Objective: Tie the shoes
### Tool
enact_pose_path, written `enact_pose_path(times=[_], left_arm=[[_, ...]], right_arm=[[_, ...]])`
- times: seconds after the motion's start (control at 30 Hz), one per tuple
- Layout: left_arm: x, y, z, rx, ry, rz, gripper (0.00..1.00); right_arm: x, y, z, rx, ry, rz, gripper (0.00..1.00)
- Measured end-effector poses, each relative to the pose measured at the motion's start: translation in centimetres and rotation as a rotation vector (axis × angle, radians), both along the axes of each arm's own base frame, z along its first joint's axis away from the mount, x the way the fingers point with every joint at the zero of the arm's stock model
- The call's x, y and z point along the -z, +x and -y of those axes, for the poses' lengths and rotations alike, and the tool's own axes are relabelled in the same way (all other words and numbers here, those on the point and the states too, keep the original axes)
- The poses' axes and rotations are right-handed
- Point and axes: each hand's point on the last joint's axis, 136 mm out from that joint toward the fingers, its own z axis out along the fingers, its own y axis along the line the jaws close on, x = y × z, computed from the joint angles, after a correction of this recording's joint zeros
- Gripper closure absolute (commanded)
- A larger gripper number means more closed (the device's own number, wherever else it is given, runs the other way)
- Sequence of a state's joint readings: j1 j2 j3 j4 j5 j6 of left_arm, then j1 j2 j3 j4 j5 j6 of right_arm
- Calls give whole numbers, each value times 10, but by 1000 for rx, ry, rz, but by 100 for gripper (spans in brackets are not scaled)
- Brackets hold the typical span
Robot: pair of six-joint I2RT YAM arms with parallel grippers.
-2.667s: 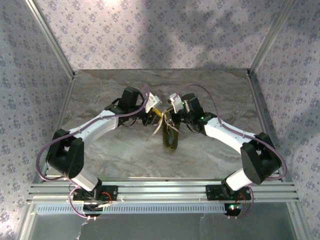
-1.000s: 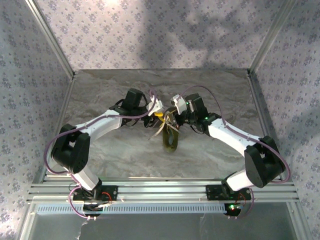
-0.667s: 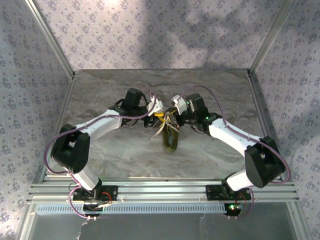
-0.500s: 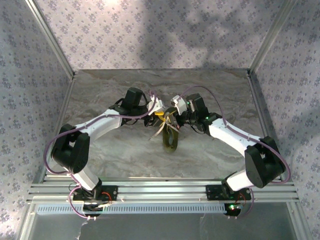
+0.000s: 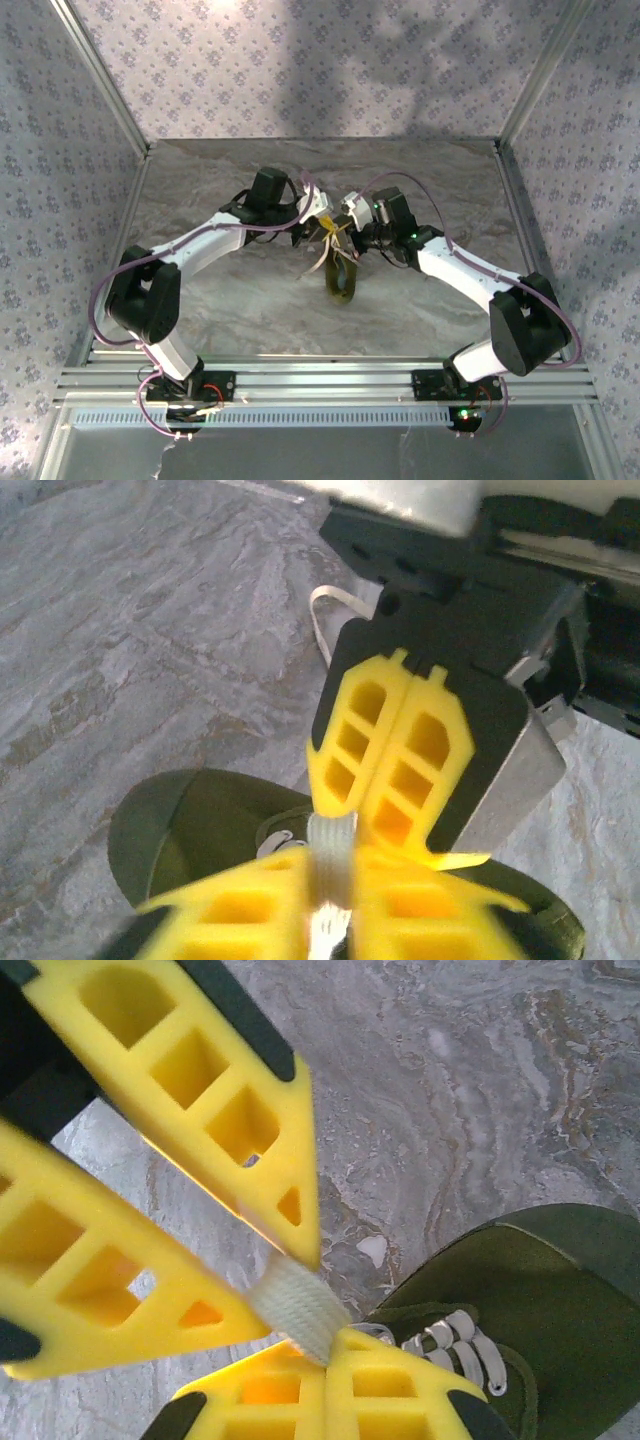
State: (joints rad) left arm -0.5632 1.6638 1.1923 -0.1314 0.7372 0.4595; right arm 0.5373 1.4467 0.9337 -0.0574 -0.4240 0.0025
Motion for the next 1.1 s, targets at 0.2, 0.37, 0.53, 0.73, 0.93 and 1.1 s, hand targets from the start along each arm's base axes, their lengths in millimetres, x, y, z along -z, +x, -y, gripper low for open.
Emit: enact_pose_path(times=[0.2, 0.37, 0.53, 0.73, 0.93, 1.1], left_arm=[[-1, -2, 0, 13, 3, -6, 100], [0, -2, -1, 3, 7, -22, 100], [-2, -3, 0, -18, -3, -58, 100], [-8, -5, 3, -56, -30, -101, 100], [-15, -2, 6, -92, -66, -131, 100], [-17, -3, 8, -97, -73, -139, 100]], right_arm=[[3, -2, 1, 0, -7, -16, 66], [6, 4, 25, 112, -69, -50, 48], [3, 25, 91, 399, -150, -122, 46], [45, 24, 188, 779, -218, -362, 46], [94, 6, 221, 912, -306, -566, 45], [123, 4, 222, 927, -351, -661, 45]])
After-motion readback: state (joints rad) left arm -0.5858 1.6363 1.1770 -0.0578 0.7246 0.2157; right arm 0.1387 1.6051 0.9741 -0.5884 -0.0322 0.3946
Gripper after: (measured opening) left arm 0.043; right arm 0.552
